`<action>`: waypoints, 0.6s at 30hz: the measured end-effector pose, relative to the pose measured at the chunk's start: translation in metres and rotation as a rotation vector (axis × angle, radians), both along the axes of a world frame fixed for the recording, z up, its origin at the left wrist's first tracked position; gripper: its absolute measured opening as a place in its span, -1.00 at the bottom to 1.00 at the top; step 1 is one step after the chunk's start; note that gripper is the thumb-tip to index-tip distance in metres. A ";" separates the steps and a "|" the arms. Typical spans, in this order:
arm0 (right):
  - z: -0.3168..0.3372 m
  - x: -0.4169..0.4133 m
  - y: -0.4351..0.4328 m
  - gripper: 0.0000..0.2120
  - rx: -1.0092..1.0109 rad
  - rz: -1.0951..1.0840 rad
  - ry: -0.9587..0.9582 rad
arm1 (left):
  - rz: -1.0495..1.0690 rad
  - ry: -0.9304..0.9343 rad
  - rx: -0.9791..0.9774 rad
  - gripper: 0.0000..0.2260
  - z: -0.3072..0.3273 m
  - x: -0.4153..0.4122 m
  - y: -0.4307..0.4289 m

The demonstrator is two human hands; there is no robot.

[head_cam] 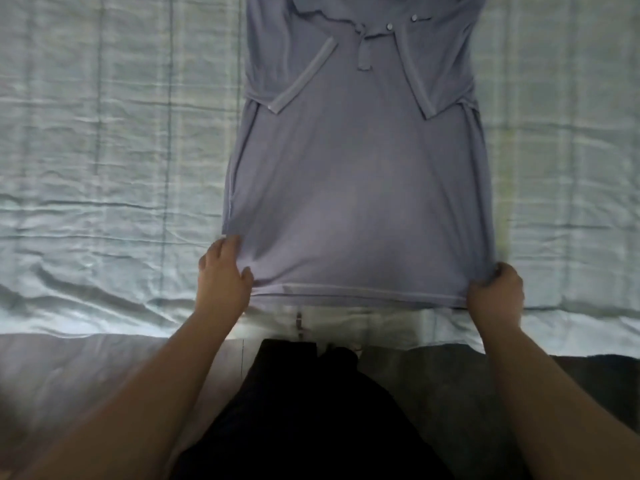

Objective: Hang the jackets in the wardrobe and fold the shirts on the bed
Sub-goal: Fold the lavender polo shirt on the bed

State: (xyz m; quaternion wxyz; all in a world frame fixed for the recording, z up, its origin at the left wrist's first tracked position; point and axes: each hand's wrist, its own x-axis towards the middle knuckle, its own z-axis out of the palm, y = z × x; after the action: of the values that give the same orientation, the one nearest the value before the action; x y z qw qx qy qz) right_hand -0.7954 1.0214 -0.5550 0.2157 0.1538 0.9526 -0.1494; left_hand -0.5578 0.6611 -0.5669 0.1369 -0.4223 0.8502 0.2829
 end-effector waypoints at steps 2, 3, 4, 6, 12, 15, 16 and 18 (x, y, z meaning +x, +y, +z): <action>-0.001 0.006 0.012 -0.55 -0.034 -0.031 -0.058 | 0.225 0.044 0.093 -0.39 0.001 0.011 0.008; 0.000 0.007 0.016 -0.60 -0.043 -0.040 -0.090 | 0.349 0.039 0.119 -0.41 0.004 0.012 0.010; 0.000 0.009 0.020 -0.66 -0.066 -0.048 -0.103 | 0.463 0.011 0.144 -0.46 0.006 0.011 0.009; 0.004 0.015 0.025 -0.83 -0.168 -0.098 -0.100 | 0.545 -0.092 0.160 -0.56 0.009 0.012 0.004; 0.036 0.020 0.038 -0.85 -0.756 -0.549 -0.072 | 0.610 0.084 0.338 -0.85 0.038 0.023 0.006; 0.062 0.018 0.046 -0.73 -0.828 -0.568 -0.095 | 0.749 0.277 0.515 -0.85 0.070 0.032 0.008; 0.071 0.017 0.049 -0.69 -0.844 -0.570 -0.093 | 0.750 0.295 0.519 -0.82 0.078 0.036 0.009; 0.092 0.016 0.053 -0.71 -0.855 -0.568 -0.081 | 0.740 0.290 0.505 -0.80 0.096 0.044 0.011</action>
State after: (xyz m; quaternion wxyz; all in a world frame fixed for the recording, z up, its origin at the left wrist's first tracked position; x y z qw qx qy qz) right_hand -0.7792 1.0746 -0.4630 0.2467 0.3104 0.7181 -0.5720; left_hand -0.5140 0.6716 -0.4708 0.0050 -0.6066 0.5574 0.5668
